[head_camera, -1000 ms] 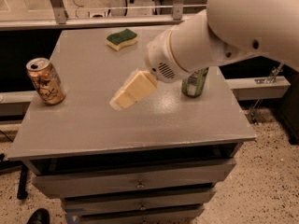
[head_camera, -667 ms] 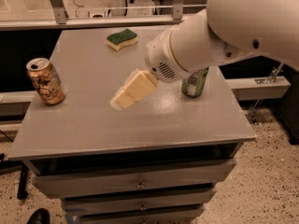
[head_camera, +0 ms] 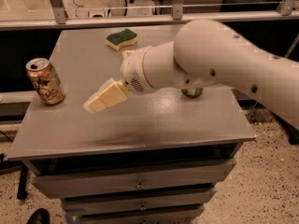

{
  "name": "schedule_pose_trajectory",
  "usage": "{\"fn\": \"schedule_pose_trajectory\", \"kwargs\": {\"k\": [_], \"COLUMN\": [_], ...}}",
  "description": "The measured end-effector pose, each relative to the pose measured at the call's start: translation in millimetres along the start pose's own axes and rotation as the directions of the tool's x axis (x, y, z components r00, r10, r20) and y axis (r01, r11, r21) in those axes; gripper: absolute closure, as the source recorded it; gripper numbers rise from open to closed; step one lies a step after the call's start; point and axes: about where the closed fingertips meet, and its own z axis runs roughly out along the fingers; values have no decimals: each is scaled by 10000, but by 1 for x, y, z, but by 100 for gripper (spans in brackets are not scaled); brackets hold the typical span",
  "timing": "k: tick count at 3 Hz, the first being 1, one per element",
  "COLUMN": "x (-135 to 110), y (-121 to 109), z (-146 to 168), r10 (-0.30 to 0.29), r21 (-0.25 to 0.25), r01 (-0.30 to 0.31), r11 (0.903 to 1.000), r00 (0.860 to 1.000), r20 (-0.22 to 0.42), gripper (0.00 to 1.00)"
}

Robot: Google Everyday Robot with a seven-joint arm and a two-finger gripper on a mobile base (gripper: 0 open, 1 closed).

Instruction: Knock orange can over

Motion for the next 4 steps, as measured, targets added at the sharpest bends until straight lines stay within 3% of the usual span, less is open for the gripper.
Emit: {"fn": "schedule_pose_trajectory", "kwargs": {"k": [1,2,4], "x": [-11,-32,-67], "y": [-1,2,24], "z": [55,104,178], "r10": [93,235,571], "r21": [-230,-566,-1440], "r01": [-64,-103,-48], "r11": [9997,9983,9896], "r00": [9919,9711,9306], "r20": [1266,2375,3615], "gripper": [0,0,0]}}
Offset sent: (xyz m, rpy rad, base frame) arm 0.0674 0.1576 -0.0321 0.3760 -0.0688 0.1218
